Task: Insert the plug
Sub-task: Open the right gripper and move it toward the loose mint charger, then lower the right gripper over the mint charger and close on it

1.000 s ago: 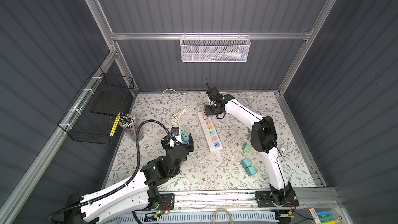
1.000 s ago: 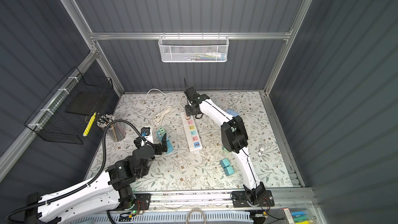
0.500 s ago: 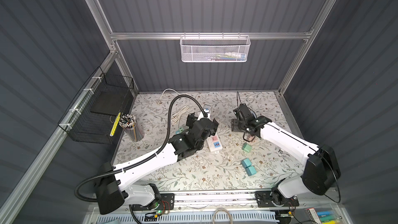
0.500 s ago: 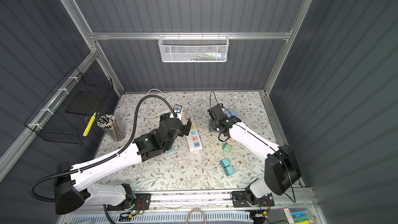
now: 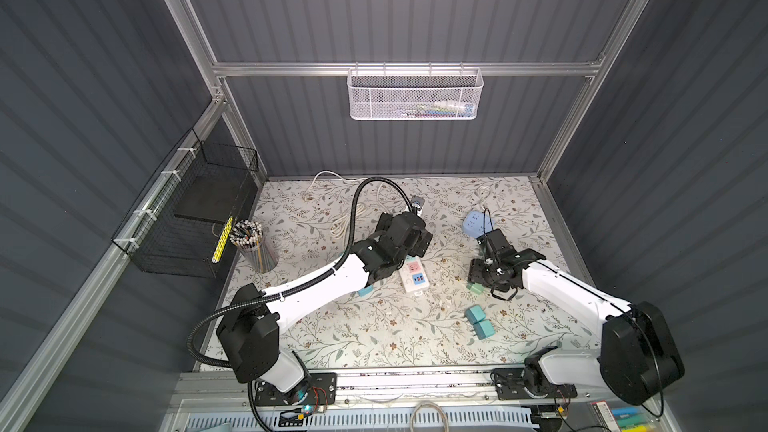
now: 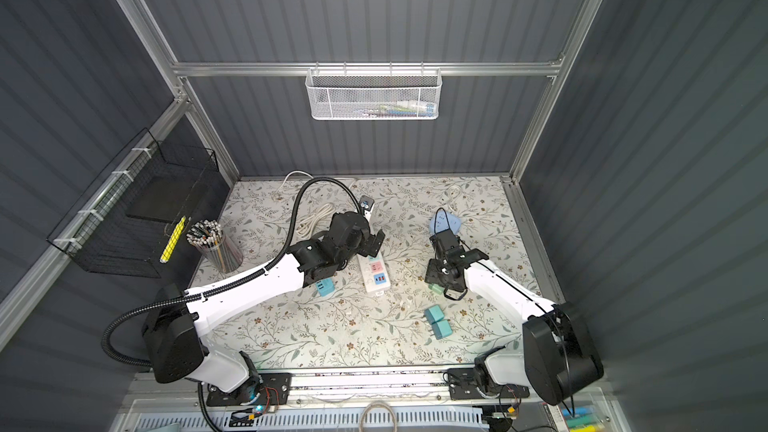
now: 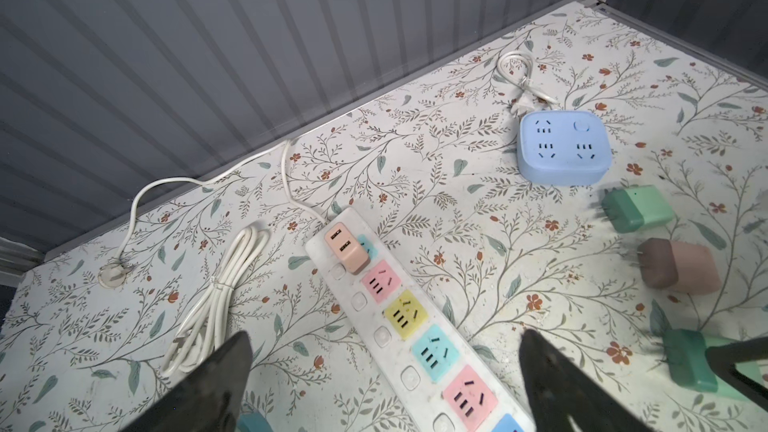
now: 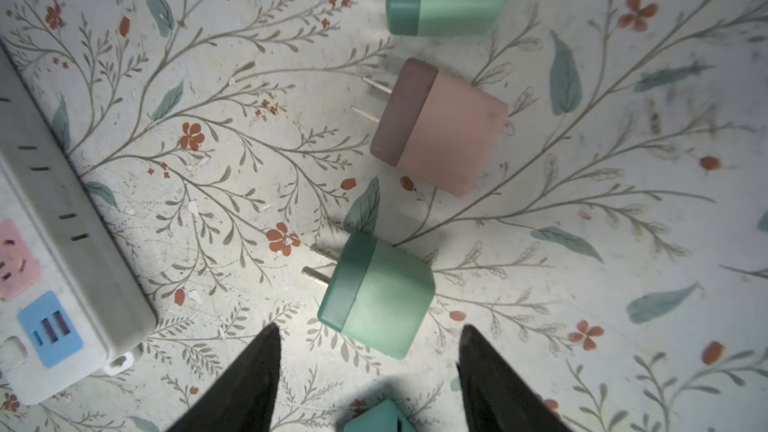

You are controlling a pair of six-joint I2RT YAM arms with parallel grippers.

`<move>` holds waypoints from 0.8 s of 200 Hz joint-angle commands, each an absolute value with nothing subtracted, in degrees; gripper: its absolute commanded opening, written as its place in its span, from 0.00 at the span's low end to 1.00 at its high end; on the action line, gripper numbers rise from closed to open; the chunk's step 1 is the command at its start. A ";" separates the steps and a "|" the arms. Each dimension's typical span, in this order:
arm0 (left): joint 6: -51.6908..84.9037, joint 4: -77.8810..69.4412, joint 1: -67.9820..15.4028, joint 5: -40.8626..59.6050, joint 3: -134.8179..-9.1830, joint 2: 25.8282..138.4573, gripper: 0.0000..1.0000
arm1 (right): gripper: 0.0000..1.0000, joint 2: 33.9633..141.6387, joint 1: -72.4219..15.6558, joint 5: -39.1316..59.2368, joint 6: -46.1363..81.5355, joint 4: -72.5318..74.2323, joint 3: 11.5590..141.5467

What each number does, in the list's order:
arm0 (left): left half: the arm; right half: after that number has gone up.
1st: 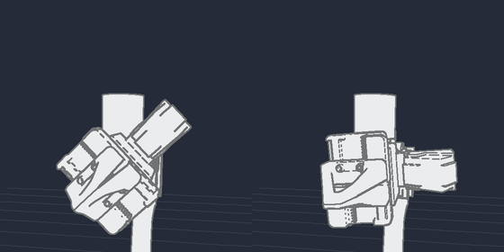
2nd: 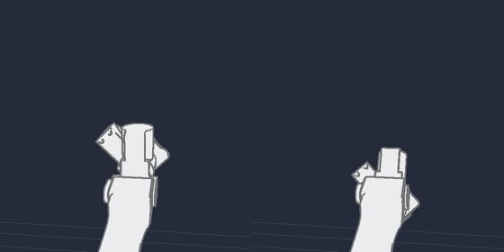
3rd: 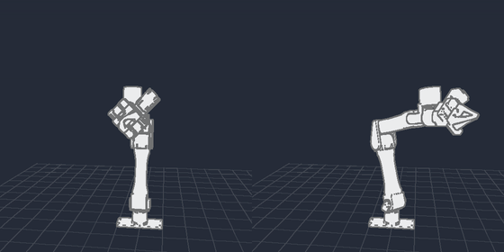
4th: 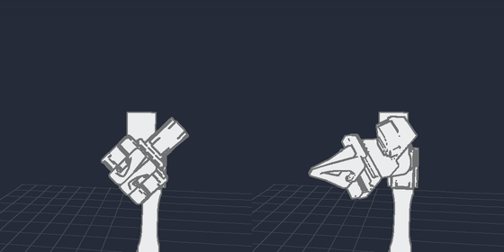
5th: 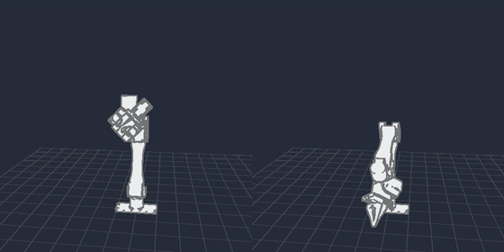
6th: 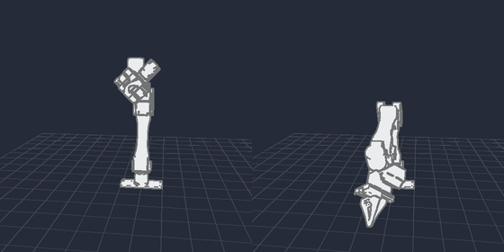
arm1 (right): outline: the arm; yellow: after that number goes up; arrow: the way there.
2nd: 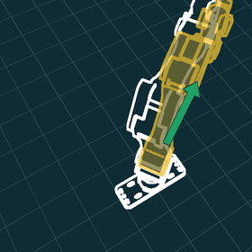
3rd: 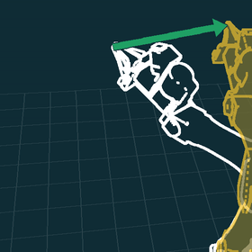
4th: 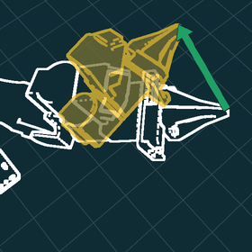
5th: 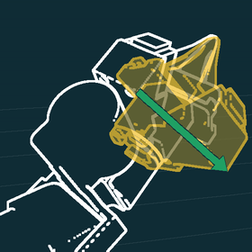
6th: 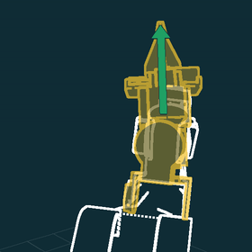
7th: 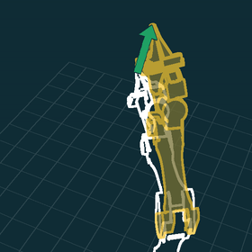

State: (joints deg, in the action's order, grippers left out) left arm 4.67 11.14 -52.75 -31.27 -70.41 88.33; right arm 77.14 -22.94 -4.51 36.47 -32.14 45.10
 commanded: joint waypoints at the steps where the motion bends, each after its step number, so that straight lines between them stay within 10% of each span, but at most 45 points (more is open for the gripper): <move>1: 4.04 10.41 -52.27 -29.88 -69.03 87.90 1.00 | 0.67 79.25 -22.76 -1.99 37.98 -30.85 44.14; 160: 4.31 9.85 -52.26 -26.70 -68.30 87.01 1.00 | 0.49 83.68 -21.09 -2.53 35.46 -28.65 43.51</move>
State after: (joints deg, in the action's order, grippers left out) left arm 4.69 10.68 -52.66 -27.33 -68.86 88.31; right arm 84.79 -21.34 -3.05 36.56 -27.62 43.83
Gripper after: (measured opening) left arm 0.998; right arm 0.524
